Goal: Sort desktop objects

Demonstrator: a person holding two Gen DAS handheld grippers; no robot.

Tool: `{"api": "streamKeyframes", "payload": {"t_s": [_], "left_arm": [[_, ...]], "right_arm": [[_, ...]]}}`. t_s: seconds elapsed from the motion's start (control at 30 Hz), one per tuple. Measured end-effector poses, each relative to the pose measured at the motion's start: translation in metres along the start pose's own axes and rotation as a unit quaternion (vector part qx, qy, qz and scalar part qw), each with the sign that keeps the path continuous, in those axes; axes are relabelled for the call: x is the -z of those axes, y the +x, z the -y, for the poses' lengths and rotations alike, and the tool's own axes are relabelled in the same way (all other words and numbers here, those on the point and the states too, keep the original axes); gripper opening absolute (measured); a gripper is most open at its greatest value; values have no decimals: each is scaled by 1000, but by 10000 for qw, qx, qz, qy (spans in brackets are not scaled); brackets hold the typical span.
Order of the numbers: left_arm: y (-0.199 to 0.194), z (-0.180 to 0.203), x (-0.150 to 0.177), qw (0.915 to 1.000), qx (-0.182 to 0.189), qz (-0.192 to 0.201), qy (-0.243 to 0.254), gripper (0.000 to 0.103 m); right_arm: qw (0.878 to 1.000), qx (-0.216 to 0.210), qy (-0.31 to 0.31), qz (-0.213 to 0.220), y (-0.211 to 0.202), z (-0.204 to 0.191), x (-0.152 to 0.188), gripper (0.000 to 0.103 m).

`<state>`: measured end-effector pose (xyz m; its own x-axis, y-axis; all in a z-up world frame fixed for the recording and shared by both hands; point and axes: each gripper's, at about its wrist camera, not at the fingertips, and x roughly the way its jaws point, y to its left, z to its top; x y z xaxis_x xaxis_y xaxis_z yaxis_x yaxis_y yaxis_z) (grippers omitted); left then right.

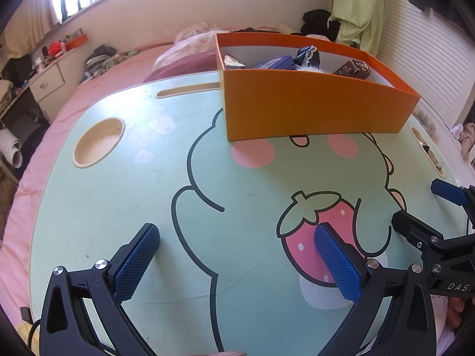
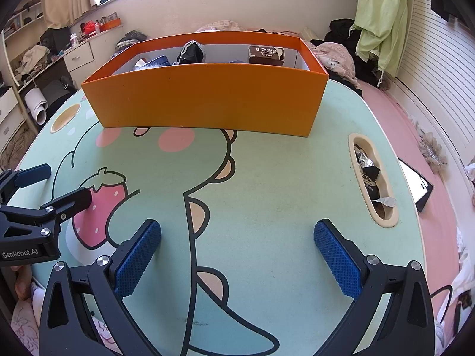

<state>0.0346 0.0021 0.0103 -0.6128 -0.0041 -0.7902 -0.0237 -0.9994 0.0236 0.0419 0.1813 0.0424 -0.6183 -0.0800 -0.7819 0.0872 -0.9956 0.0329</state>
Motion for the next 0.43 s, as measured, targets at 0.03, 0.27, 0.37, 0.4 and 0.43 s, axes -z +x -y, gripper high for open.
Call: {"api": "streamKeyframes", "payload": {"t_s": [0.03,0.27,0.37,0.4,0.43], "left_arm": [[0,0,0,10000,0,0,0,103],[0,0,0,10000,10,8,11,103],[0,0,0,10000,10,9,12,103],[0,0,1,10000,11,16,19,103],[0,0,1,10000,16,21,23,103]], "right_arm": [[10000,0,1,0,0,0,0,103],[10000,-1,0,-1,0,0,0,103],[10000,0,0,0,0,0,0,103],[10000,0,1,0,0,0,0,103],[10000,0,1,0,0,0,0,103]]}}
